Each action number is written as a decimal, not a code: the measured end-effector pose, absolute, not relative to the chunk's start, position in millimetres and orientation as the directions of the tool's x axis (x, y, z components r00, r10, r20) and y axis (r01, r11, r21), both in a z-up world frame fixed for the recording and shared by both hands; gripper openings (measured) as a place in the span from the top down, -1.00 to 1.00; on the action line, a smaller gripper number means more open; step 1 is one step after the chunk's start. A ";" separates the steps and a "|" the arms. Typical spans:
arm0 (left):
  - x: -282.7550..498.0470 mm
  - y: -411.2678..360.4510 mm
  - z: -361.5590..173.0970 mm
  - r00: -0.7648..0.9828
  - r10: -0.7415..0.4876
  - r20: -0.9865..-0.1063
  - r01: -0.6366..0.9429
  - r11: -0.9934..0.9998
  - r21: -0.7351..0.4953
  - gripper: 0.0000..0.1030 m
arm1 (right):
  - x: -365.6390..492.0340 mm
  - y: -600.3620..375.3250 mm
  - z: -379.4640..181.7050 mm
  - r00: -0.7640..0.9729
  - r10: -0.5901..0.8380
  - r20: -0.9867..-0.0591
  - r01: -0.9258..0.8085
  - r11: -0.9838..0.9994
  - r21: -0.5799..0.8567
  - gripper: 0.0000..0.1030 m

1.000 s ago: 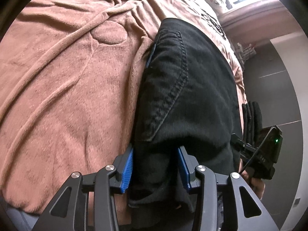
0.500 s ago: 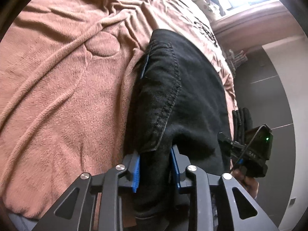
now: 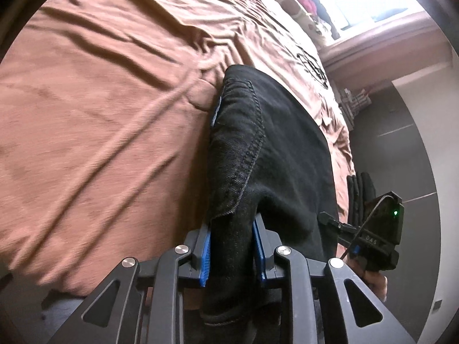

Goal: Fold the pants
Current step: 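Grasp the folded pants with the left tool while the right tool holds the other edge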

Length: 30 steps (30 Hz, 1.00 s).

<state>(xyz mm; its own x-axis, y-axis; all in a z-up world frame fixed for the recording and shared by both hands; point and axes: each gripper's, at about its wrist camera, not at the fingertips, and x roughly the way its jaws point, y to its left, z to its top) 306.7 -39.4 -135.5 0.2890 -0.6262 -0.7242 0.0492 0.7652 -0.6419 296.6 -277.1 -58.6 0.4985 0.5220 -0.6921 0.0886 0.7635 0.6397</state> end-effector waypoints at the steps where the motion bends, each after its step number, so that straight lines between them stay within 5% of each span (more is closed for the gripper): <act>1: 305.3 -33.9 -135.2 0.294 -0.623 -0.725 0.045 0.766 -0.641 0.49 | 299.0 -272.5 -58.4 0.495 0.522 -0.695 0.087 0.766 0.637 0.55; 9: 302.8 4.6 -140.6 0.297 -0.613 -0.732 0.013 0.769 -0.639 0.49 | 306.2 -244.1 -63.2 0.486 0.539 -0.688 0.077 0.758 0.647 0.55; 13: 308.0 9.2 -151.3 0.257 -0.612 -0.748 -0.005 0.773 -0.635 0.32 | 306.2 -246.4 -65.4 0.498 0.521 -0.693 0.071 0.772 0.631 0.48; 18: 317.4 11.9 -151.1 0.270 -0.589 -0.761 -0.008 0.789 -0.614 0.00 | 304.3 -271.9 -70.3 0.561 0.522 -0.643 0.093 0.731 0.676 -0.40; 30: 359.8 0.2 -156.1 0.258 -0.568 -0.782 0.034 0.814 -0.580 -0.07 | 334.6 -298.8 -118.6 0.547 0.645 -0.534 0.115 0.573 0.811 -0.40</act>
<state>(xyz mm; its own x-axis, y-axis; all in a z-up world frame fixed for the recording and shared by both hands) 359.8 0.2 -156.1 0.2580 -0.5679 -0.7816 0.0335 0.8138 -0.5802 334.6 -298.8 -118.6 0.5468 0.6452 -0.5336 0.1150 0.5734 0.8111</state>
